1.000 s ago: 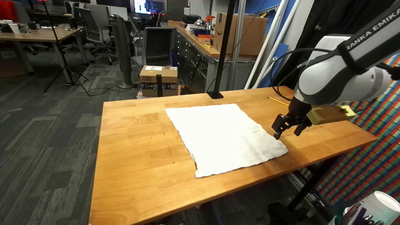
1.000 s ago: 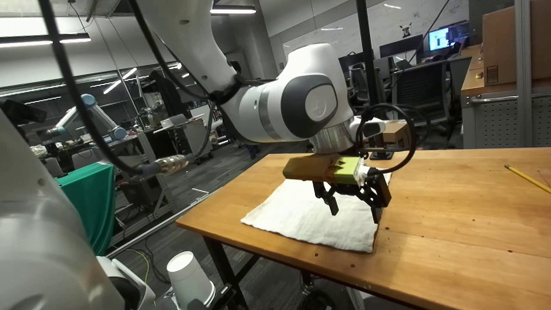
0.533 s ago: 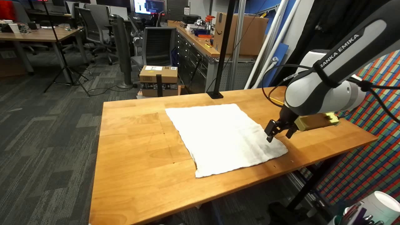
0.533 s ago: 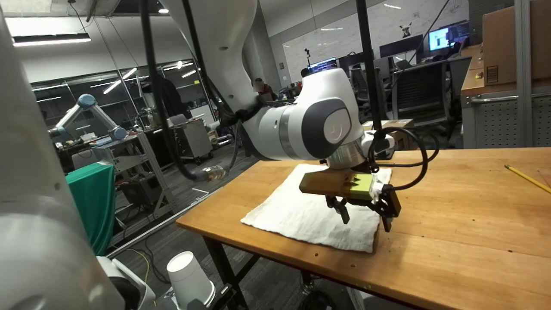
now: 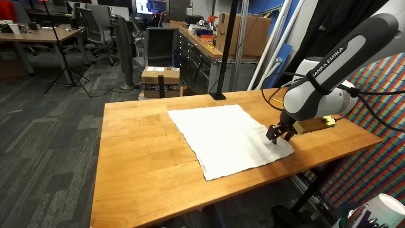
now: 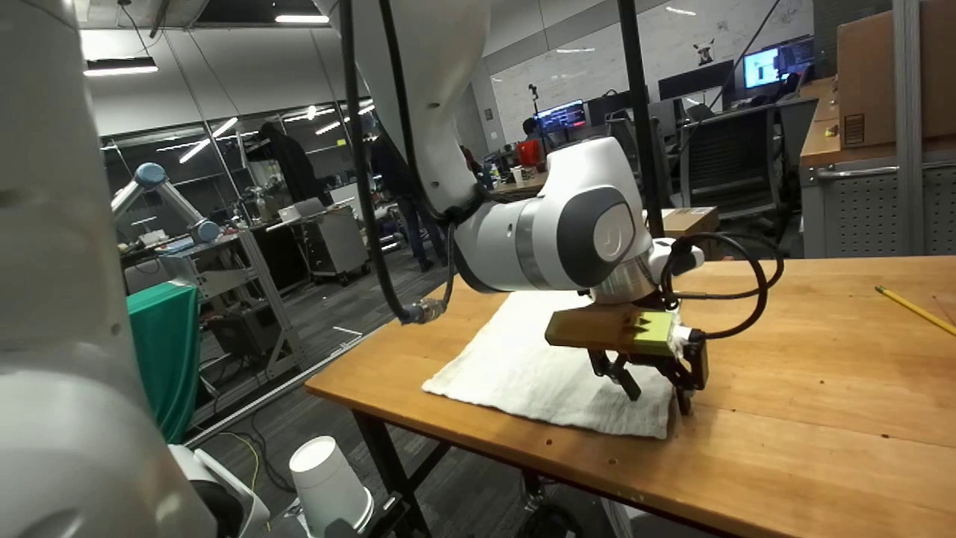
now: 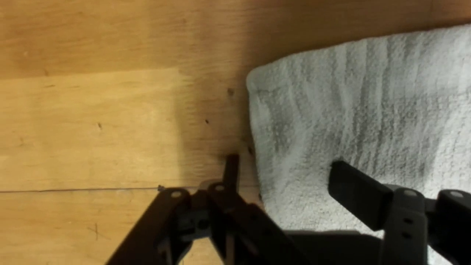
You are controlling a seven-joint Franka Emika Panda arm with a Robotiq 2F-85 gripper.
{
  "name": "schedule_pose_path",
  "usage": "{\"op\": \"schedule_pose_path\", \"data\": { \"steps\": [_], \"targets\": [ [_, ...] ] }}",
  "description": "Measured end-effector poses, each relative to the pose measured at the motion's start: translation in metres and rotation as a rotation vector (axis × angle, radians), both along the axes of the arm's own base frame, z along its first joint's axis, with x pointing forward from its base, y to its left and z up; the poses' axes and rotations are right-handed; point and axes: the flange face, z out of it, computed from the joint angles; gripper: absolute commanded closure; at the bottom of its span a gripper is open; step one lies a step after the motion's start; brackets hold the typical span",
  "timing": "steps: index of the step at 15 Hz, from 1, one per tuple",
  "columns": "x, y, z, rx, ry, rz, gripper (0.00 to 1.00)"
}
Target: Fold the towel
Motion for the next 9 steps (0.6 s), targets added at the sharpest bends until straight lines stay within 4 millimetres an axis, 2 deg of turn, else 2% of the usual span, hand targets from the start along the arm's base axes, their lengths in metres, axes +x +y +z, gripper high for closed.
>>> {"op": "schedule_pose_path", "data": {
  "steps": [4,6,9],
  "targets": [
    [0.0,-0.006,0.003,-0.064,-0.011,-0.009,0.95],
    [-0.003,-0.01,0.007,-0.111,-0.016,-0.009,1.0],
    [-0.019,-0.015,0.014,-0.213,0.018,0.001,0.99]
  ]
}}
